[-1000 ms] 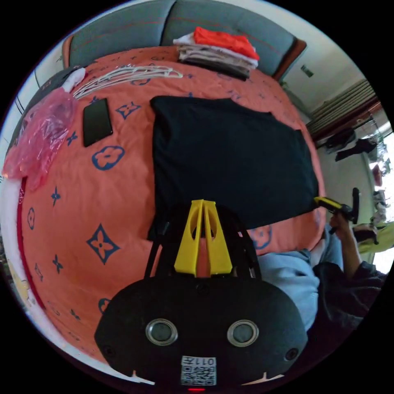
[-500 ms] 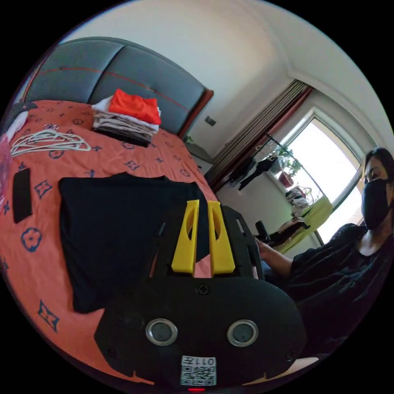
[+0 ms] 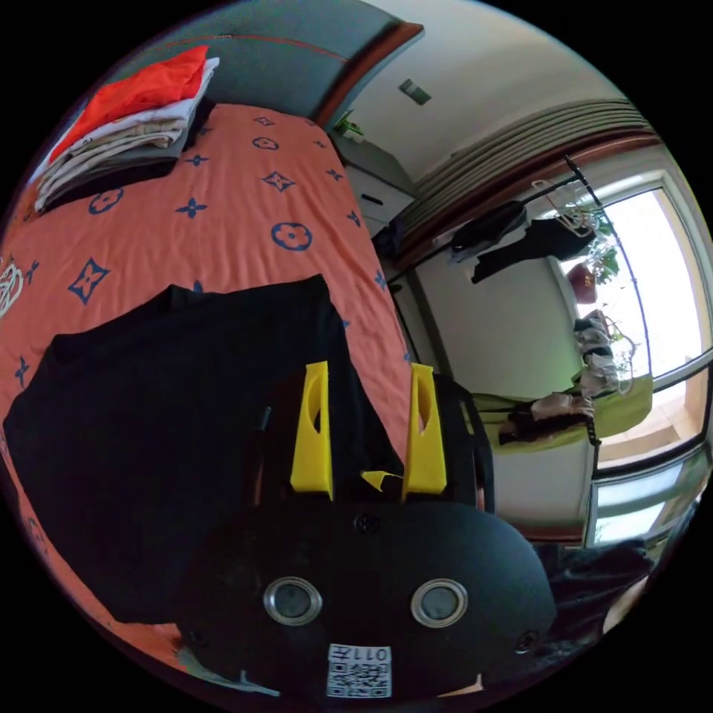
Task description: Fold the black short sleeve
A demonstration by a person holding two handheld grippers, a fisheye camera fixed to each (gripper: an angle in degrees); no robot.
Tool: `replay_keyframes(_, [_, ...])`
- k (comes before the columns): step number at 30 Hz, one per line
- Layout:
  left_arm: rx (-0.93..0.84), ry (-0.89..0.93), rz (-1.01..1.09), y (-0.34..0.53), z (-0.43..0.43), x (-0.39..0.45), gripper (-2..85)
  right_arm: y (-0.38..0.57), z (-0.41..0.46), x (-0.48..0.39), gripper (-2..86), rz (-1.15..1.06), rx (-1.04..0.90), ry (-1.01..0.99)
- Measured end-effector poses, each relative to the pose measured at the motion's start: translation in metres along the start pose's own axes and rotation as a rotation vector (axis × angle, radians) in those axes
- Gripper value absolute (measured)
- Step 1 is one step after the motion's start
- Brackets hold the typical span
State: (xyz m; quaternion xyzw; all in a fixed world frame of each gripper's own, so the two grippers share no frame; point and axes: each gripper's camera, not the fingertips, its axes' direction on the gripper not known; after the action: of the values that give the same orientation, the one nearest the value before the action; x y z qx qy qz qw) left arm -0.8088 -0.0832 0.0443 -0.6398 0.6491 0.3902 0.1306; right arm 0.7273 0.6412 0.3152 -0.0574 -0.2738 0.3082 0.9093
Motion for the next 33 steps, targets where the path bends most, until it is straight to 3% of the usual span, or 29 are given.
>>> replay_keyframes(7, [-0.223,-0.366,0.036,-0.076,0.050,0.079,22.6,0.027,0.005,-0.039,1.4,-0.095,0.089,0.143])
replay_keyframes(14, [-0.330,-0.661,0.044,-0.116,0.084,0.132,24.7,0.042,0.036,-0.116,0.3,-0.386,0.049,0.362])
replay_keyframes(20, [-0.444,-0.916,0.217,-0.127,0.137,0.167,23.9,0.041,0.033,-0.135,0.1,-0.369,0.052,0.299])
replay_keyframes(22, [-0.429,-0.939,0.301,-0.125,0.141,0.172,23.0,0.040,0.027,-0.140,0.0,-0.356,0.057,0.267])
replay_keyframes(24, [-0.443,-0.890,0.251,-0.127,0.137,0.162,21.4,0.041,0.021,-0.147,0.0,-0.346,0.058,0.240])
replay_keyframes(26, [-0.446,-0.708,0.124,-0.127,0.125,0.134,18.2,0.042,0.016,-0.157,0.1,-0.336,0.056,0.229])
replay_keyframes(29, [-0.346,-0.675,0.075,-0.119,0.101,0.111,9.9,0.041,0.014,-0.168,0.4,-0.305,0.054,0.204])
replay_keyframes(33, [-0.358,-0.647,0.064,-0.107,0.086,0.076,2.7,0.040,0.021,-0.194,0.6,-0.328,0.043,0.222])
